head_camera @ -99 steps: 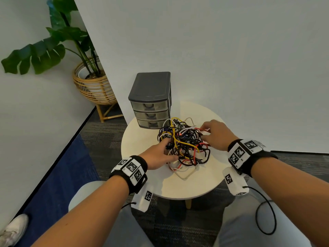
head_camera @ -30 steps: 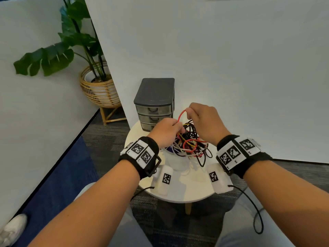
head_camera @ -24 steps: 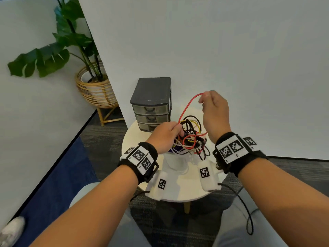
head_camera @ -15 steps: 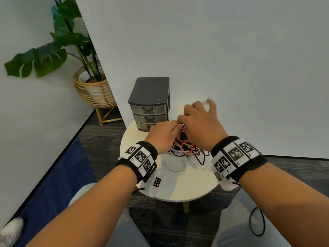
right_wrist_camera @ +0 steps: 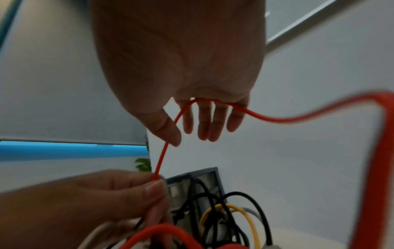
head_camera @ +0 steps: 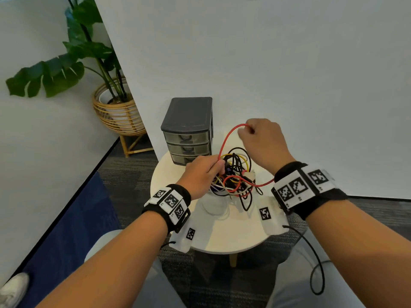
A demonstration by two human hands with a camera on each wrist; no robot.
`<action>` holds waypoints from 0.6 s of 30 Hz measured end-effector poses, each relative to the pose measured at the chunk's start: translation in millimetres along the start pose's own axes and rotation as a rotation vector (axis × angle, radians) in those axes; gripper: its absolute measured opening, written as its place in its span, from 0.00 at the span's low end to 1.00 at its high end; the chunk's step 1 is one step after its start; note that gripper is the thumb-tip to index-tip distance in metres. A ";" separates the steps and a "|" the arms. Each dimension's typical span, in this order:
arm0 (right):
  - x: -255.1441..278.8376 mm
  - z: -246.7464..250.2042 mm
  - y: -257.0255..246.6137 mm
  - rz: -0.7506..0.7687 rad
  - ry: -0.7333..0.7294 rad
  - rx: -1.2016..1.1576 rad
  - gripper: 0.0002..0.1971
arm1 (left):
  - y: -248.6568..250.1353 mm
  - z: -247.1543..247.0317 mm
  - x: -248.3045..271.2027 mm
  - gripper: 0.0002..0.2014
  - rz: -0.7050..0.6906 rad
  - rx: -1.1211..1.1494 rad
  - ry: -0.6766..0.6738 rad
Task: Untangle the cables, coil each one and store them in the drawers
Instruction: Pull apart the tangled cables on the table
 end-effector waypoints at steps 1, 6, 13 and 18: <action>5.5 -0.4 -4.3 0.063 -0.019 0.135 0.01 | -1.0 -0.4 0.3 0.20 0.010 -0.013 0.011; 29.3 -14.8 -19.1 0.405 -0.118 0.521 0.16 | -4.7 -3.2 -2.2 0.19 0.002 -0.015 0.039; 14.0 -29.0 8.4 0.305 -0.203 0.408 0.16 | -5.6 -5.7 -3.0 0.17 -0.083 0.016 -0.022; 0.0 3.5 -0.1 0.152 -0.010 -0.025 0.16 | -20.2 -1.0 8.4 0.02 -0.101 0.107 -0.089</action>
Point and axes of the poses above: each hand's wrist, its own x-axis away from the middle knuckle, its own z-axis out of the back of the hand, y = z × x, the point moved 2 cm from there along -x, towards the middle knuckle, and after that the axes turned 12 degrees about -z, right-handed, at the moved point
